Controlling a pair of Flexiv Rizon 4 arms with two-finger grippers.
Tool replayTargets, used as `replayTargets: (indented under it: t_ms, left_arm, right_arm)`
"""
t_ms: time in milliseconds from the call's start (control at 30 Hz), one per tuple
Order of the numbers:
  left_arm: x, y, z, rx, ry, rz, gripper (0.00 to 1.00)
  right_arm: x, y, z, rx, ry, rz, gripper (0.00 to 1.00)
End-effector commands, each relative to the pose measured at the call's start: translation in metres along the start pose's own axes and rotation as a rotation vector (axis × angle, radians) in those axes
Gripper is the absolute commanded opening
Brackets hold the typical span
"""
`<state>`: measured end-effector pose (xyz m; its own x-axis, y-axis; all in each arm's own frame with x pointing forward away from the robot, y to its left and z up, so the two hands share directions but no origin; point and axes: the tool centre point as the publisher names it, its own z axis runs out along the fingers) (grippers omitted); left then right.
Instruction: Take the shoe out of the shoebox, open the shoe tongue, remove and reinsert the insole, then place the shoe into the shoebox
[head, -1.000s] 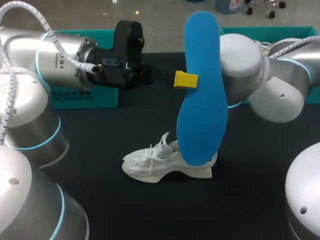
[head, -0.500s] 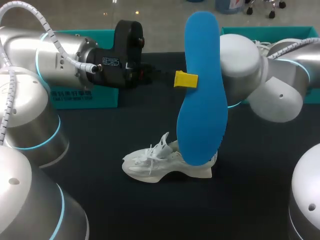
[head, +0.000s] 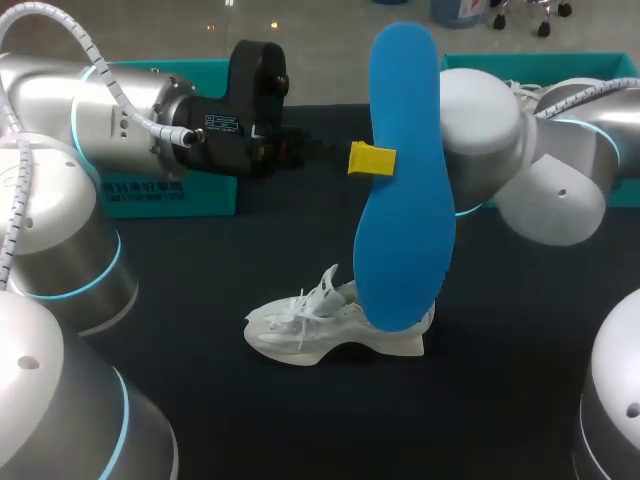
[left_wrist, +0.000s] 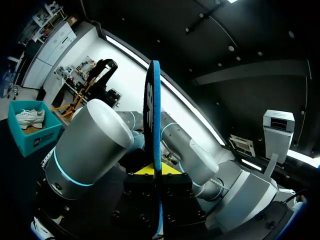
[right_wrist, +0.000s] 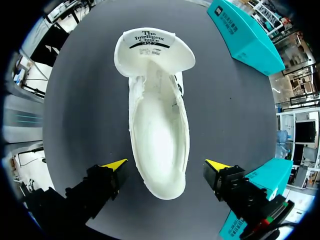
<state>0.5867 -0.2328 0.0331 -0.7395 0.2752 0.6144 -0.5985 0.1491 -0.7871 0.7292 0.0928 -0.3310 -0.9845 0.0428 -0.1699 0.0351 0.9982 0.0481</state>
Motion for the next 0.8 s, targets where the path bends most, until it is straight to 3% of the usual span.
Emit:
replayTargets:
  t_ms: [33, 300, 800]
  left_arm:
    - [-0.001, 0.001, 0.001, 0.002, 0.0, 0.0, 0.0]
    - [-0.001, 0.001, 0.001, 0.002, 0.0, 0.0, 0.0]
    - [-0.001, 0.001, 0.001, 0.002, 0.0, 0.0, 0.0]
  right_arm:
    - [-0.005, 0.003, 0.005, -0.001, 0.0, -0.004, 1.0]
    - [-0.019, 0.012, 0.009, 0.015, -0.019, -0.021, 1.0]
    - [-0.029, 0.04, 0.042, 0.016, 0.009, -0.061, 1.0]
